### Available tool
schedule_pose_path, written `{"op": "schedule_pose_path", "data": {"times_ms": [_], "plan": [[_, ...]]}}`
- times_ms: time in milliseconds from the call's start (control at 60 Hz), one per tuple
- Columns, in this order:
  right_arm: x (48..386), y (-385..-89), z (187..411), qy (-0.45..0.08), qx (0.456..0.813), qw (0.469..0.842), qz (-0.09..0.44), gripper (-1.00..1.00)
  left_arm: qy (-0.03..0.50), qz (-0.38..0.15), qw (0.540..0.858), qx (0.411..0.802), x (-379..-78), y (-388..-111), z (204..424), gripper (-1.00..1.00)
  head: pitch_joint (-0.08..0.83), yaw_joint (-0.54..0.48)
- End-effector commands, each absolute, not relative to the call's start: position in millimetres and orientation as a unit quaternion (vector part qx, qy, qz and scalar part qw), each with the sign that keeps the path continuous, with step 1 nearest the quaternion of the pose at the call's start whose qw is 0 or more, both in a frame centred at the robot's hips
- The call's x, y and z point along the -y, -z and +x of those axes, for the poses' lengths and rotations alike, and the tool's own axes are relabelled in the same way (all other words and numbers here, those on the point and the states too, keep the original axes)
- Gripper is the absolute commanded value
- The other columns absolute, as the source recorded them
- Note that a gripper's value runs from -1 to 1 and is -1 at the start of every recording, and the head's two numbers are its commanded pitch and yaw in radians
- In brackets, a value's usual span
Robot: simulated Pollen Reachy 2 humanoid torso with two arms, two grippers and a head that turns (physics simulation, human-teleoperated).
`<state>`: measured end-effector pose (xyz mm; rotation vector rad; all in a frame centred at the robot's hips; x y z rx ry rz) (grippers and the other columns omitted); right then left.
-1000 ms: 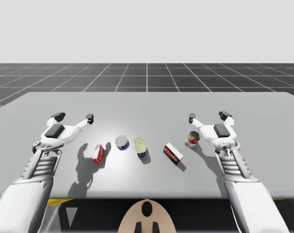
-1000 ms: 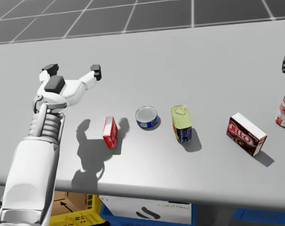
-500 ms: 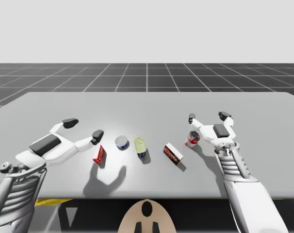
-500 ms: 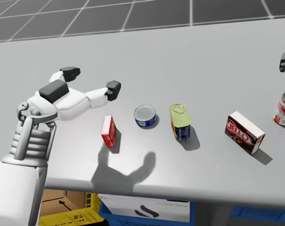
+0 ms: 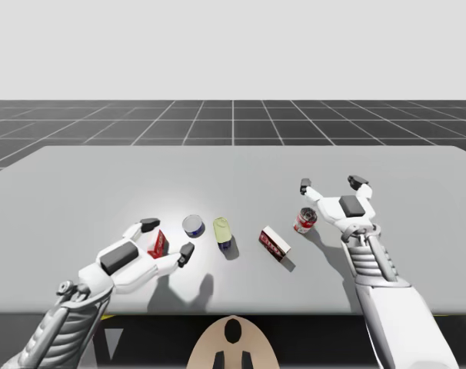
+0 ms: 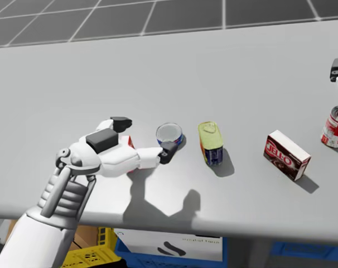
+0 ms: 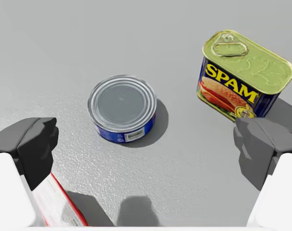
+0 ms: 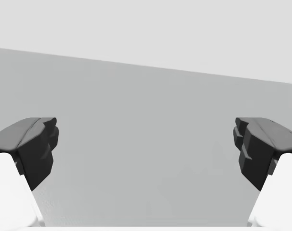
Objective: Pick up the tuna fish can and lift it.
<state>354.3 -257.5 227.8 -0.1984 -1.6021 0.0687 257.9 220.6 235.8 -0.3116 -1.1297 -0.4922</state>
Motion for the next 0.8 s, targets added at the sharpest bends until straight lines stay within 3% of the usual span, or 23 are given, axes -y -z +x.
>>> {"op": "schedule_pose_path", "data": {"times_ms": [17, 450, 800], "plan": [[258, -228, 354, -0.032, 0.718, 0.689, -0.091, -1.0, 0.235, -0.14, 0.819, 0.505, -210, -219, 271, -1.0, 0.675, 0.21], [259, -229, 351, -0.031, 0.723, 0.683, -0.099, -1.0, 0.23, -0.108, 0.848, 0.466, -195, -191, 331, -1.0, 0.679, 0.19], [259, -232, 350, -0.03, 0.726, 0.679, -0.1, -1.0, 0.241, -0.091, 0.862, 0.437, -190, -174, 355, -1.0, 0.685, 0.18]]}}
